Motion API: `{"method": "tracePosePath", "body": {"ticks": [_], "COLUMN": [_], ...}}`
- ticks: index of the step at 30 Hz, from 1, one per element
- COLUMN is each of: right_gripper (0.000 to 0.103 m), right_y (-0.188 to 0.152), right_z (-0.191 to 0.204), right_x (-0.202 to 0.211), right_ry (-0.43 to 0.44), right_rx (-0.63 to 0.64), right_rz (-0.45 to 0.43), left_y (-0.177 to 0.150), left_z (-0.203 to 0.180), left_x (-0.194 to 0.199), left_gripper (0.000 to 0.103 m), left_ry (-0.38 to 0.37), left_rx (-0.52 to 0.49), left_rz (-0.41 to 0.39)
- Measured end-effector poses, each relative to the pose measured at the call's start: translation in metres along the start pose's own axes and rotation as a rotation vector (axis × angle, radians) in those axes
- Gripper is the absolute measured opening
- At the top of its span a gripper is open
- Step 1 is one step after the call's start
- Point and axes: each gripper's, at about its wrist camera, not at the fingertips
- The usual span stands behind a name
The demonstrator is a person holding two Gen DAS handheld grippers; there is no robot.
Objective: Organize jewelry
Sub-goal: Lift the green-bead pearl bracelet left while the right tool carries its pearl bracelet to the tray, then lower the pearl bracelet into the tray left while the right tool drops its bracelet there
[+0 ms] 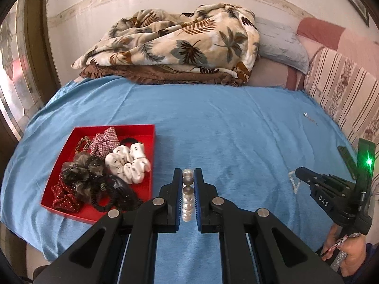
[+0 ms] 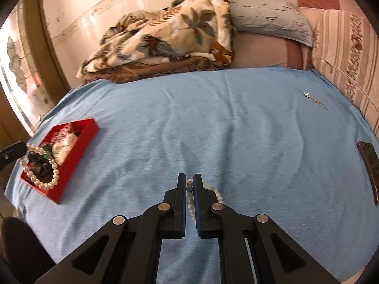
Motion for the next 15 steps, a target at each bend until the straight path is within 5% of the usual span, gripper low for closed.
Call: {"method": "tracePosePath", "body": {"ticks": [15], "right_gripper": [0.007], "right_y": [0.024], "right_z": [0.071], "right_x": [0.012], "right_ry": [0.1], "right_rx": [0.111], "right_rz": [-0.01], "left_y": [0.007], "left_z": [0.101], "left_x": [0.033], "left_gripper": [0.009], "left_ry": [0.073], "left_rx": [0.093], "left_rz": [-0.093]}}
Point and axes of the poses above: each gripper's, at about its wrist camera, not at the fingertips, and x roughly against the way its jaws point, z to its left, y to its top, and after that the axes turned 4 degrees about y, right-handed
